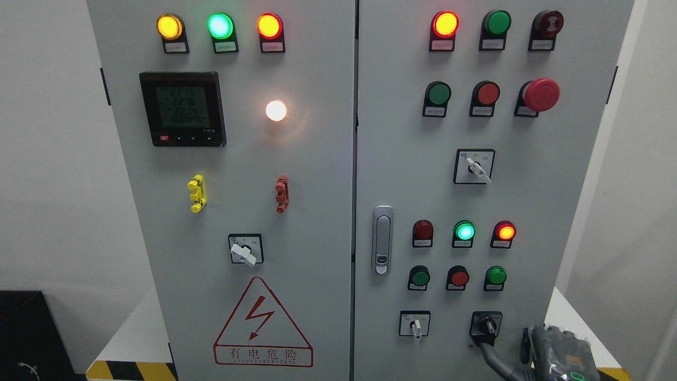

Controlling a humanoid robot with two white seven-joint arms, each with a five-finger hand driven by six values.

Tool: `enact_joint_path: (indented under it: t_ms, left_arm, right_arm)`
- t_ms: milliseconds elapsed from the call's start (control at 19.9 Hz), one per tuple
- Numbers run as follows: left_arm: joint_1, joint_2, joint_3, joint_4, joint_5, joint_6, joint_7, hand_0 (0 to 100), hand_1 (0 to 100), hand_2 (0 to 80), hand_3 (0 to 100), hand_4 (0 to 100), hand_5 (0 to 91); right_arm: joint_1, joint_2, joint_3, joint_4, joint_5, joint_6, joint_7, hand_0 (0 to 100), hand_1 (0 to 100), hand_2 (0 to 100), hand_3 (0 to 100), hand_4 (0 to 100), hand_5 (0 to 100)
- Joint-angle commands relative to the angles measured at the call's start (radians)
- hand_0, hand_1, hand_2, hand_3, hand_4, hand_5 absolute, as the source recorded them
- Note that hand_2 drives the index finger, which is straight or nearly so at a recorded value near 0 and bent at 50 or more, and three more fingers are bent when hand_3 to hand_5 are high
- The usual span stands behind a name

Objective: Flip black knob to close circuit

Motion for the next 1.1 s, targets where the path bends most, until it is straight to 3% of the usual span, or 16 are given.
enact_joint_path:
  t_ms: [0, 351, 752, 1053]
  left_arm:
    - [0.000, 0.000, -0.020, 0.023, -0.021, 0.000, 0.001, 0, 0, 0.0, 0, 0, 0.0]
    - [0.000, 0.000, -0.020, 0.021, -0.021, 0.000, 0.001, 0, 0, 0.0, 0, 0, 0.0]
    - [0.000, 0.000, -0.020, 0.021, -0.021, 0.000, 0.001, 0, 0, 0.0, 0, 0, 0.0]
    - [0.000, 0.000, -0.020, 0.021, -0.020, 0.000, 0.001, 0, 0, 0.0, 0, 0, 0.0]
  right_arm:
    - [0.011, 0.001, 0.037, -0.014, 0.000, 0.001, 0.000, 0, 8, 78, 96, 76, 77]
    - [0.035, 0.005, 0.039, -0.043, -0.033, -0.002, -0.004, 0, 8, 77, 96, 76, 77]
    - [0.069, 0.011, 0.049, -0.074, -0.133, -0.008, -0.069, 0, 9, 74, 94, 75, 75]
    - [0.135, 0.016, 0.043, -0.130, -0.321, -0.042, -0.135, 0, 10, 63, 86, 69, 64]
